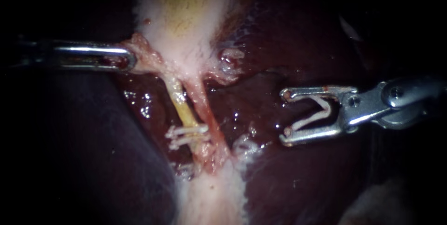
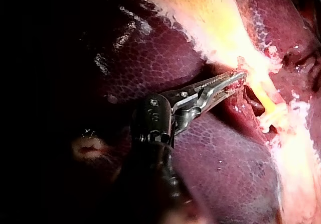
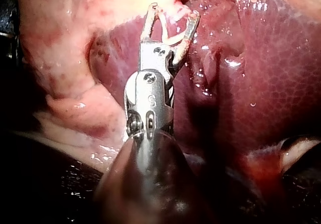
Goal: Clipping third clip left tube
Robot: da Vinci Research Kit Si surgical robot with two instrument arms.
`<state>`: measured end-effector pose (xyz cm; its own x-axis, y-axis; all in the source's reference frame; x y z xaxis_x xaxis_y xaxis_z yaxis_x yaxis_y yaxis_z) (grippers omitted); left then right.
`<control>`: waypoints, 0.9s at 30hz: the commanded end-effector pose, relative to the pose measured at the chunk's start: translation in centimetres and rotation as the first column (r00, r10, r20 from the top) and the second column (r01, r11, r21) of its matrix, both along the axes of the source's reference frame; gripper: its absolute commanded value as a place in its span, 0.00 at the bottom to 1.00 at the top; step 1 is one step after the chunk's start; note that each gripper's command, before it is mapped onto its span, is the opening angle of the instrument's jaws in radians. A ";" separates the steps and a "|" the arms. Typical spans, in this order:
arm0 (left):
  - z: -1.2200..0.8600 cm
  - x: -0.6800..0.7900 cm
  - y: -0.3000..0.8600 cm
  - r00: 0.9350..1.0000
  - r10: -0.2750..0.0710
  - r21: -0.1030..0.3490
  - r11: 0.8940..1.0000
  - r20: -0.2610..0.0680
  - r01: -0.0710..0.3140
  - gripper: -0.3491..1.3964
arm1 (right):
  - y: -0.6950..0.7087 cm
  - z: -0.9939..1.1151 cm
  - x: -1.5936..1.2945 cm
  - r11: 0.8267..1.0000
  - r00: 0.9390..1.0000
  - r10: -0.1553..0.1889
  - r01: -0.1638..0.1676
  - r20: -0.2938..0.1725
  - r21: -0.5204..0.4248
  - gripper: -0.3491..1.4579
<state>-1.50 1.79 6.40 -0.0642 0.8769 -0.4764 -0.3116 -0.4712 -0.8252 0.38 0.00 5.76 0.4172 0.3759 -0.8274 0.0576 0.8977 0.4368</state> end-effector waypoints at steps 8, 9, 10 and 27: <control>-0.12 0.00 0.00 1.000 -0.012 0.003 1.000 0.000 0.012 0.00 | -0.01 -0.04 0.18 0.998 1.000 0.015 -0.015 0.008 0.061 0.47; -0.12 -0.01 -0.01 1.000 -0.012 0.003 1.000 -0.001 0.012 0.00 | -0.01 -0.04 0.24 0.997 1.000 0.019 -0.020 0.011 0.080 0.47; -0.12 -0.02 -0.01 1.000 -0.015 0.002 1.000 -0.003 0.015 0.00 | 0.00 -0.04 0.30 0.995 1.000 0.021 -0.022 0.012 0.099 0.47; -0.19 -0.17 -0.05 1.000 -0.009 0.006 1.000 0.003 0.009 0.00 | 0.10 0.18 1.56 0.960 1.000 0.016 -0.021 0.021 0.279 0.47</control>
<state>-1.67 1.74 6.20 -0.0542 0.8802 -0.4716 -0.3126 -0.4635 -0.8291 1.97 0.09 5.96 0.4229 0.5985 -0.6804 0.0351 0.7395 0.6723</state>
